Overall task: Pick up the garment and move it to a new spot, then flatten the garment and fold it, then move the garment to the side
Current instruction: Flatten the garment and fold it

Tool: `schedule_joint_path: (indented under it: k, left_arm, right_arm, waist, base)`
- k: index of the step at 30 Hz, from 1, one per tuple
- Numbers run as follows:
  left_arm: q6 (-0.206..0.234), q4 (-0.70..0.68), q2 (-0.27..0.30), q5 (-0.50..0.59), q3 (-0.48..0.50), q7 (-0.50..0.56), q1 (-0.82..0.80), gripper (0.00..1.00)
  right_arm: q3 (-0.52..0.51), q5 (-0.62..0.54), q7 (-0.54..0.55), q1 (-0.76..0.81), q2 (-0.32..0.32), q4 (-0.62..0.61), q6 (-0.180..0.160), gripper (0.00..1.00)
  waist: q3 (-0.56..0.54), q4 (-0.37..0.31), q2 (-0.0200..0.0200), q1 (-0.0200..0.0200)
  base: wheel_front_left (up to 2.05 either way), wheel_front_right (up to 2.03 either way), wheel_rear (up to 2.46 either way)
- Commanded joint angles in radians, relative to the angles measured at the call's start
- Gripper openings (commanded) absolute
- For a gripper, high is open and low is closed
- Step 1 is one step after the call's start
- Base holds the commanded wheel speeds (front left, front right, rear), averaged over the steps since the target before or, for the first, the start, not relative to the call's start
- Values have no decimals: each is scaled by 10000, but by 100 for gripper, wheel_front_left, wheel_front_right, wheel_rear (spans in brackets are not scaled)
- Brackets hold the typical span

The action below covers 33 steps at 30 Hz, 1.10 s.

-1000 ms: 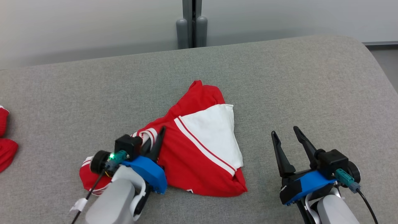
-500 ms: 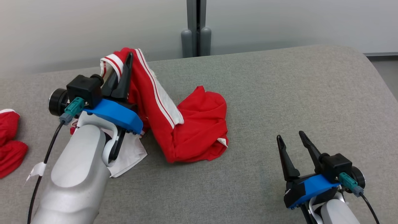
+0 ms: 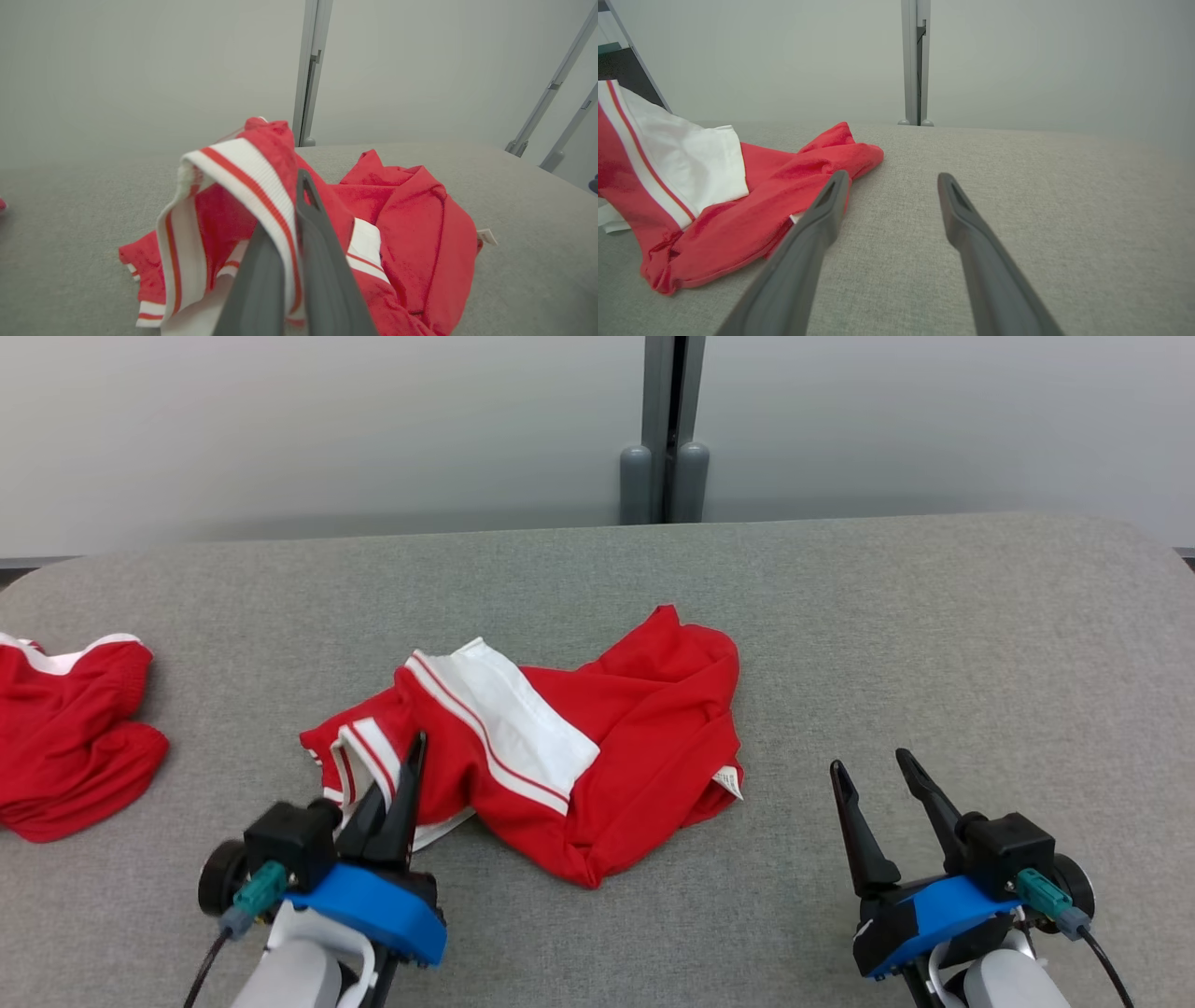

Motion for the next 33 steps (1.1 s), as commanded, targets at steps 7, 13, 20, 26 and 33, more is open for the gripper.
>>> schedule_joint_path:
  k: [7,13,20,26,33]
  left_arm:
    - [-9,-573,-21,4,400,-30,1914,0]
    - [-9,-364,85,-13,1446,-30,2840,0]
    - [-8,-39,310,245,3113,-30,3320,0]
    - [-8,76,111,689,4003,-30,3315,3]
    - [241,-1051,-349,1807,4932,-30,3152,100]
  right_arm:
    - [-79,24,-36,215,-18,66,1,100]
    - [-110,2,-38,223,-19,109,1,100]
    - [-275,-127,-38,245,-16,161,1,100]
    - [-303,-99,-38,258,-18,219,1,100]
    - [-305,-65,-36,190,-18,261,1,100]
  waist:
    - [2,438,0,0]
    - [-5,564,0,0]
    - [16,681,0,0]
    - [22,744,0,0]
    - [-63,736,0,0]
  base:
    - [0,0,0]
    - [0,0,0]
    - [0,0,0]
    - [0,0,0]
    - [0,0,0]
